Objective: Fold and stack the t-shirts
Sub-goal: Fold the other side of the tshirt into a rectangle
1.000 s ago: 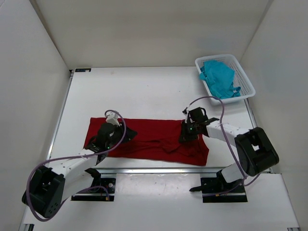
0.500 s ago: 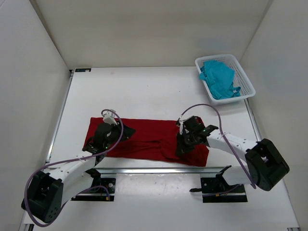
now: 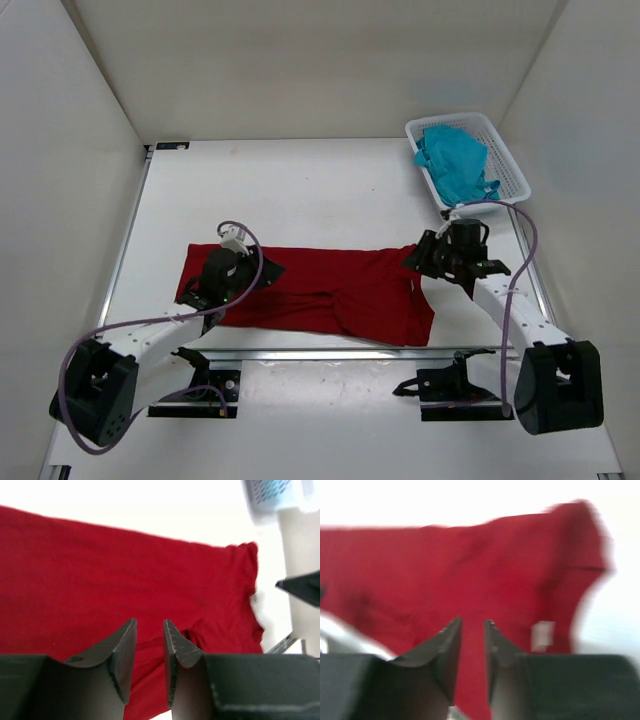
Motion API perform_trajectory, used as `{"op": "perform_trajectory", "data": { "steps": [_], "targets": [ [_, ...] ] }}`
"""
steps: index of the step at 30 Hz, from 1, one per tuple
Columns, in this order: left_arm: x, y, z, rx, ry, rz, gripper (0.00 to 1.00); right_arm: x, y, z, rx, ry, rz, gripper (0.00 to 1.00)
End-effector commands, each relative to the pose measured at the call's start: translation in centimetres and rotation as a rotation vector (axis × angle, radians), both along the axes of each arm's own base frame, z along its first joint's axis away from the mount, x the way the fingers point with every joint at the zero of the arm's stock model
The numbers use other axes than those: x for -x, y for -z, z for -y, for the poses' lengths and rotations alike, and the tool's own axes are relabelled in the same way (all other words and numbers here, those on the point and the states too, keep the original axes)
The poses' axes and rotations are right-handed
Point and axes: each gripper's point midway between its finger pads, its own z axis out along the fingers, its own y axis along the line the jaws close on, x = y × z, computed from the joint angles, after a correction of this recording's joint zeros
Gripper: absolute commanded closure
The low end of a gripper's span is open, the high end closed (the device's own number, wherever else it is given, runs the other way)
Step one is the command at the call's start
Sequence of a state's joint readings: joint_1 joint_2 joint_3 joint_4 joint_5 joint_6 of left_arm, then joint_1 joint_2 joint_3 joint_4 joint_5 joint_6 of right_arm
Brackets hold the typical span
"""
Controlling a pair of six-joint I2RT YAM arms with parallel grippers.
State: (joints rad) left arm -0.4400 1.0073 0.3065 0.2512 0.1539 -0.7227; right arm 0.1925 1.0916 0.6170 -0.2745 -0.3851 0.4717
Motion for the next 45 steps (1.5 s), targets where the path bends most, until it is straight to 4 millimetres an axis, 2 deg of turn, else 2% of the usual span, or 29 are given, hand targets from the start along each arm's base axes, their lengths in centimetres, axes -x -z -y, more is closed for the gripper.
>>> {"op": "perform_trajectory", "data": {
  "steps": [1, 2, 3, 4, 5, 7, 8, 10, 12, 13, 15, 16, 17, 19, 21, 24, 27, 29, 30, 32, 34, 35, 37, 38, 40, 42, 43, 45],
  "targets": [
    [0.0, 0.6, 1.2, -0.007, 0.043, -0.022, 0.62, -2.4, 1.2, 3.3, -0.035, 0.183, 0.009, 0.75],
    [0.3, 0.9, 1.8, -0.005, 0.061, -0.032, 0.62, -3.0, 1.3, 3.7, -0.028, 0.197, 0.018, 0.7],
    [0.4, 0.6, 2.5, 0.0, 0.077, -0.026, 0.61, -3.6, 1.7, 4.5, -0.008, 0.223, 0.018, 0.67],
    [0.7, 1.2, 3.0, -0.017, 0.091, -0.034, 0.61, -3.8, 1.9, 4.9, -0.005, 0.226, 0.013, 0.67],
    [0.9, 1.2, 3.4, -0.023, 0.101, -0.031, 0.61, -4.3, 2.0, 4.9, 0.01, 0.219, 0.007, 0.59],
    [1.1, 1.7, 3.9, -0.022, 0.112, -0.047, 0.61, -4.6, 3.2, 5.7, 0.054, 0.232, -0.026, 0.58],
    [1.0, 1.9, 3.9, -0.023, 0.113, -0.053, 0.61, -5.0, 3.0, 5.7, 0.052, 0.227, -0.014, 0.59],
    [1.2, 2.6, 4.0, -0.028, 0.123, -0.068, 0.61, -5.2, 3.5, 5.4, 0.024, 0.211, -0.027, 0.67],
    [1.3, 3.6, 3.5, -0.033, 0.11, -0.091, 0.62, -5.0, 4.9, 5.0, 0.012, 0.201, -0.071, 0.74],
    [1.4, 4.0, 3.3, -0.034, 0.11, -0.101, 0.61, -5.1, 4.6, 4.5, 0.008, 0.18, -0.058, 0.81],
    [1.6, 4.8, 2.9, -0.048, 0.104, -0.115, 0.62, -5.2, 5.3, 4.2, 0.011, 0.173, -0.072, 0.91],
    [1.8, 5.3, 2.4, -0.054, 0.094, -0.125, 0.61, -5.5, 4.9, 4.3, 0.001, 0.181, -0.061, 1.0],
    [1.7, 5.3, 2.1, -0.048, 0.089, -0.123, 0.62, -5.8, 4.7, 4.4, -0.005, 0.197, -0.059, 1.0],
    [2.4, 6.4, 1.2, -0.055, 0.082, -0.153, 0.62, -6.8, 3.6, 4.7, 0.0, 0.218, -0.021, 1.0],
    [2.7, 6.8, 0.4, -0.056, 0.064, -0.155, 0.62, -8.8, 1.6, 5.5, 0.013, 0.247, 0.031, 1.0],
    [2.8, 7.1, -0.6, -0.057, 0.036, -0.162, 0.61, -11.2, 0.5, 6.3, 0.028, 0.27, 0.062, 1.0],
    [2.6, 7.0, -1.3, -0.069, 0.027, -0.156, 0.61, -12.6, 1.8, 6.2, 0.025, 0.247, 0.044, 1.0],
    [2.6, 7.1, -1.7, -0.076, 0.017, -0.153, 0.61, -12.8, 3.2, 6.0, 0.026, 0.232, 0.001, 0.99],
    [2.7, 7.1, -1.7, -0.078, 0.018, -0.153, 0.61, -13.2, 3.0, 5.7, 0.029, 0.22, 0.012, 0.98],
    [2.8, 7.1, -2.0, -0.074, 0.017, -0.156, 0.61, -13.3, 3.6, 6.2, 0.037, 0.239, -0.003, 0.82],
    [3.0, 6.8, -2.0, -0.074, 0.023, -0.149, 0.62, -12.7, 3.9, 6.5, 0.058, 0.244, -0.032, 0.75],
    [2.9, 6.4, -2.1, -0.075, 0.021, -0.131, 0.6, -12.7, 3.3, 7.0, 0.08, 0.267, -0.015, 0.71],
    [2.9, 5.8, -2.1, -0.063, 0.02, -0.126, 0.61, -11.8, 2.9, 6.9, 0.105, 0.27, -0.022, 0.71],
    [2.7, 5.2, -2.1, -0.057, 0.017, -0.112, 0.6, -11.7, 1.8, 7.2, 0.109, 0.282, 0.008, 0.7],
    [2.3, 4.3, -2.0, -0.065, 0.018, -0.088, 0.6, -10.3, 0.6, 6.0, 0.116, 0.278, 0.044, 0.68],
    [1.7, 3.7, -2.1, -0.075, 0.005, -0.074, 0.6, -8.5, 0.7, 5.0, 0.125, 0.265, 0.061, 0.67],
    [1.3, 3.3, -2.2, -0.075, 0.004, -0.069, 0.6, -6.7, 1.7, 4.0, 0.114, 0.236, 0.038, 0.67],
    [1.1, 3.4, -1.9, -0.085, 0.019, -0.081, 0.59, -3.5, 4.2, 3.5, 0.084, 0.225, -0.021, 0.7]
  ]
}}
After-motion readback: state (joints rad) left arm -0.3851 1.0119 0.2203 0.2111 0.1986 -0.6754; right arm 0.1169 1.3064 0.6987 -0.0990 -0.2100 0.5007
